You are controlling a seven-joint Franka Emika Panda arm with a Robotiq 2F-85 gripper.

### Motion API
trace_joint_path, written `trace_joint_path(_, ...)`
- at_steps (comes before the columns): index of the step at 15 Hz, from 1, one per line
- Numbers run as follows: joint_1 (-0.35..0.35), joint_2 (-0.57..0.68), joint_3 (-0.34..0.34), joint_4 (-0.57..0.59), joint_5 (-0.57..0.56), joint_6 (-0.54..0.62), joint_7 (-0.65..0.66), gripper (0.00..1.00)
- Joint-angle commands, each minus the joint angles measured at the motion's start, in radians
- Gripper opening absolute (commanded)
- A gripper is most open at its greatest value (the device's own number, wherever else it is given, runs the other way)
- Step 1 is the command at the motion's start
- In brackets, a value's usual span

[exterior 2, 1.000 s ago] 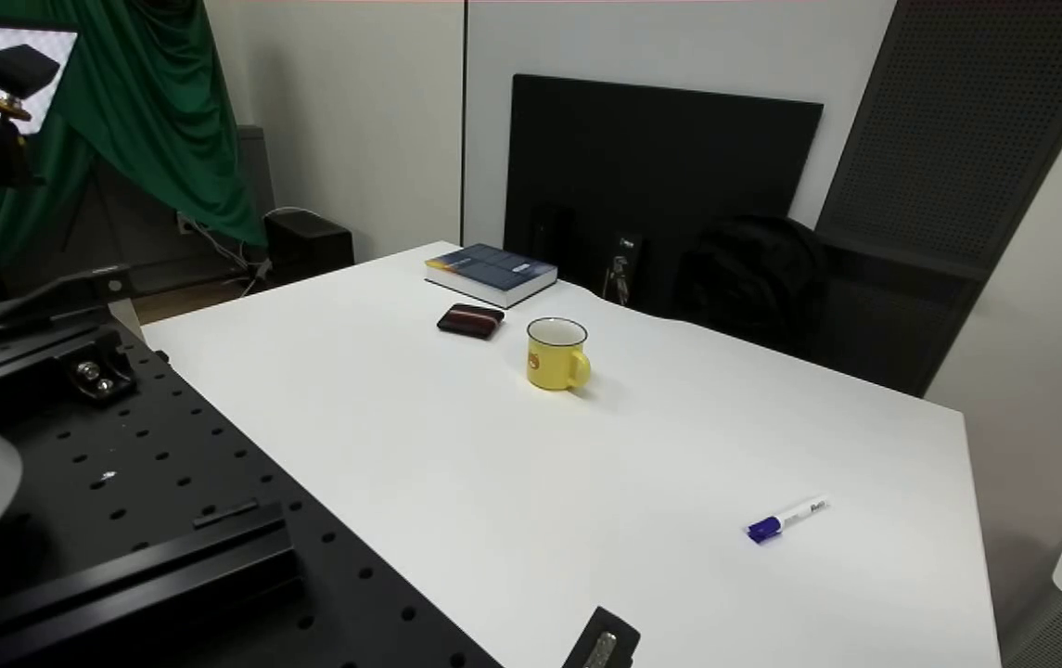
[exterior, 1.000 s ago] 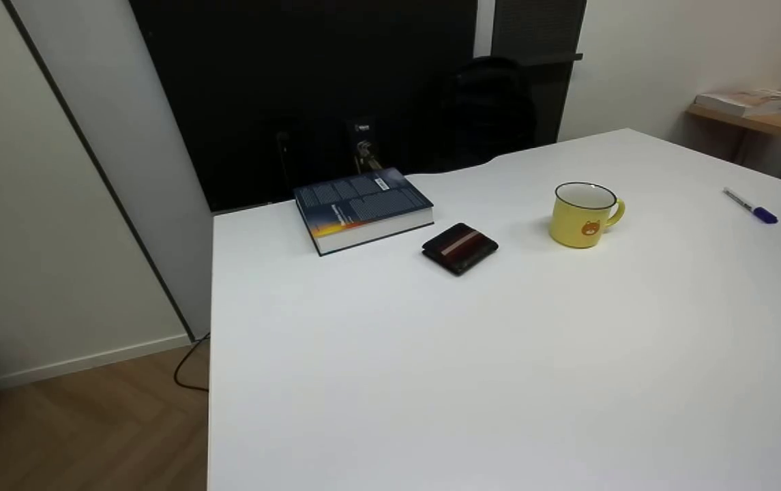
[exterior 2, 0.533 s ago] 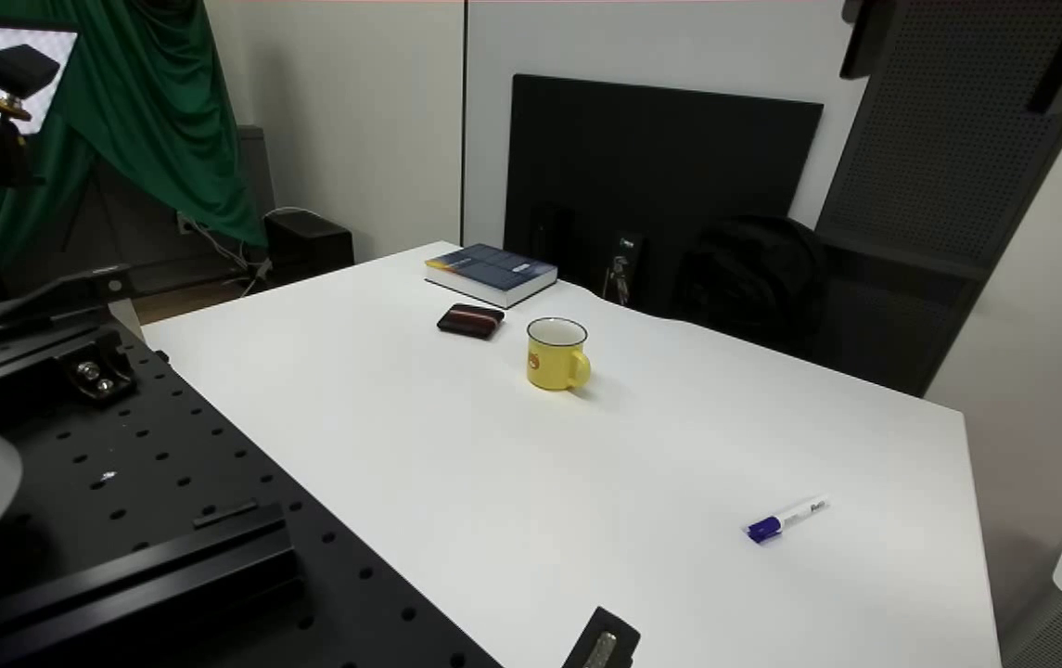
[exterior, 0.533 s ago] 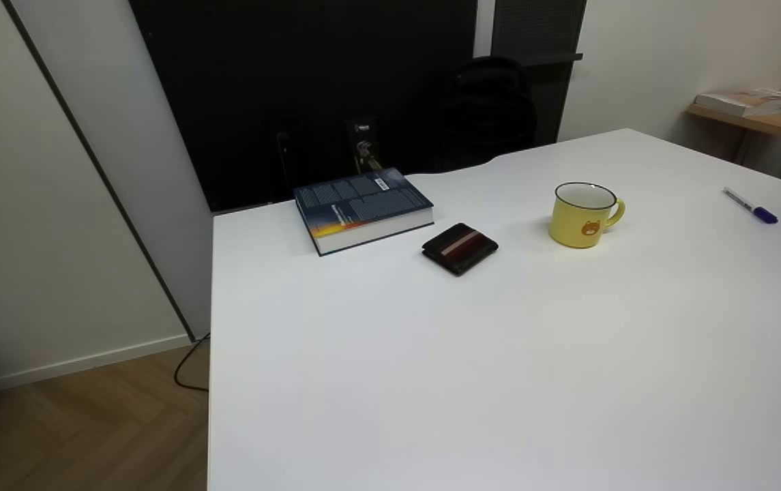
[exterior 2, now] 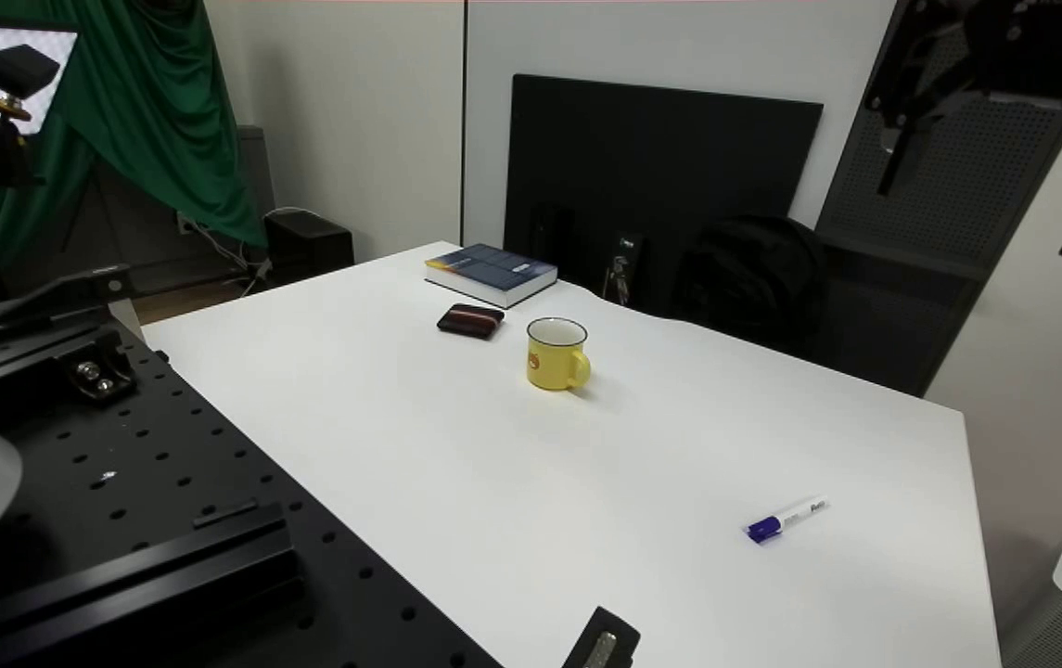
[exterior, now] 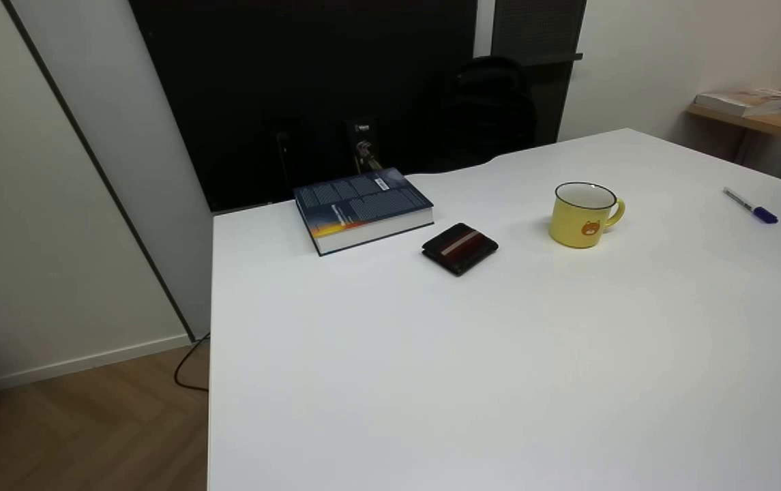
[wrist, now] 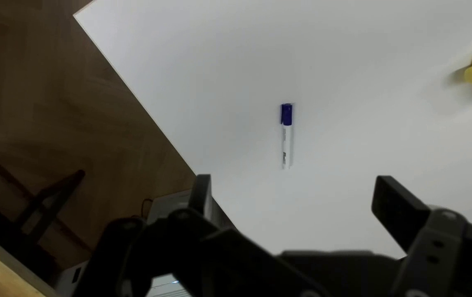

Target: Put the marker in the cup

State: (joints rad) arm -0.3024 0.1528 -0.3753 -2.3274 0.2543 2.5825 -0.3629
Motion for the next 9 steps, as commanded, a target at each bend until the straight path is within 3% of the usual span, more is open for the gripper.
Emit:
trace_joint_path(1, -0.051, 0.066, 0.038, 0.067, -0.002, -0.017, 0.036, 1.0)
trace_joint_path(9, -0.072, 0.061, 0.055, 0.046, -0.016, -0.007, 0.027, 1.0)
